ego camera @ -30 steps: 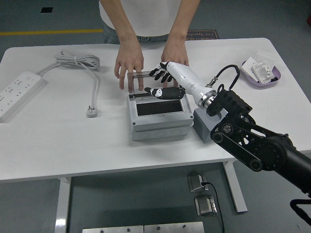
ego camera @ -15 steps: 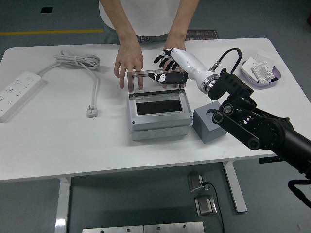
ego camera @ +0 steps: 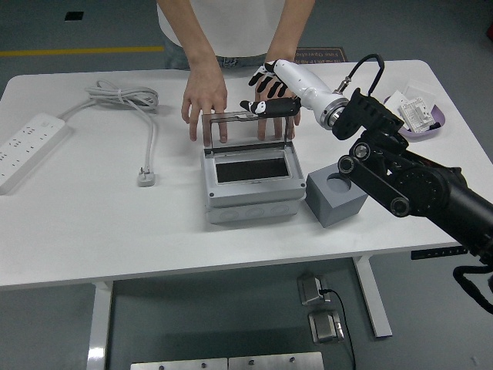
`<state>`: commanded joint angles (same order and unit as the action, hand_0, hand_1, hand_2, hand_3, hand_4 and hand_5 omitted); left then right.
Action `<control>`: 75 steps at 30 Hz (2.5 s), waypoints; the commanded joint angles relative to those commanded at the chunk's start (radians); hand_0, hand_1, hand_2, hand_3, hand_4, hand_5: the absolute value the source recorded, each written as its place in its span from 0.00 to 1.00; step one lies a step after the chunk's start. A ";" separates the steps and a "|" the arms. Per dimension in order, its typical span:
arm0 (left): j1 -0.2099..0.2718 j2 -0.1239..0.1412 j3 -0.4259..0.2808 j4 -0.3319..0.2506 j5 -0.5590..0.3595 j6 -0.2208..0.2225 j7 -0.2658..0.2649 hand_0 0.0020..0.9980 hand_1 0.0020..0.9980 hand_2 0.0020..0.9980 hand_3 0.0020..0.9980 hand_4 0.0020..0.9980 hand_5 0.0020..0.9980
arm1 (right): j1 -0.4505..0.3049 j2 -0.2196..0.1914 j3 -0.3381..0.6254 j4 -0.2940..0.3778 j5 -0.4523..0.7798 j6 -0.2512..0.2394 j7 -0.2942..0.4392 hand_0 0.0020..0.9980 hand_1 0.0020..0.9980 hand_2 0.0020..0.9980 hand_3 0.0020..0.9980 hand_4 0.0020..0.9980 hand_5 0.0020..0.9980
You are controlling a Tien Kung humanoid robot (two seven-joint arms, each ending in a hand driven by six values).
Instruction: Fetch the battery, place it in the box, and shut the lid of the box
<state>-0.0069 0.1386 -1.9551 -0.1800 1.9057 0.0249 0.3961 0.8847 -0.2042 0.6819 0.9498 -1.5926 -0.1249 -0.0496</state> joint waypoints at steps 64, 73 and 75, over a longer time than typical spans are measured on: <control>0.023 -0.017 0.017 0.000 -0.021 0.001 -0.017 0.65 0.67 0.68 0.76 0.78 0.46 | -0.189 -0.078 -0.016 0.297 -0.129 0.025 -0.097 0.45 0.49 0.61 0.66 0.81 0.49; 0.025 -0.021 0.017 0.000 -0.019 0.001 -0.016 0.65 0.67 0.68 0.76 0.78 0.46 | -0.211 -0.086 -0.013 0.322 -0.119 0.024 -0.101 0.45 0.50 0.62 0.69 0.97 0.66; 0.025 -0.021 0.016 0.000 -0.018 0.001 -0.015 0.65 0.67 0.68 0.76 0.78 0.46 | -0.217 -0.084 -0.015 0.318 -0.114 0.023 -0.100 0.46 0.51 0.63 0.71 1.00 0.78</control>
<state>0.0180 0.1172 -1.9390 -0.1800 1.8880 0.0261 0.3807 0.6680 -0.2882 0.6667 1.2680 -1.7066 -0.1022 -0.1494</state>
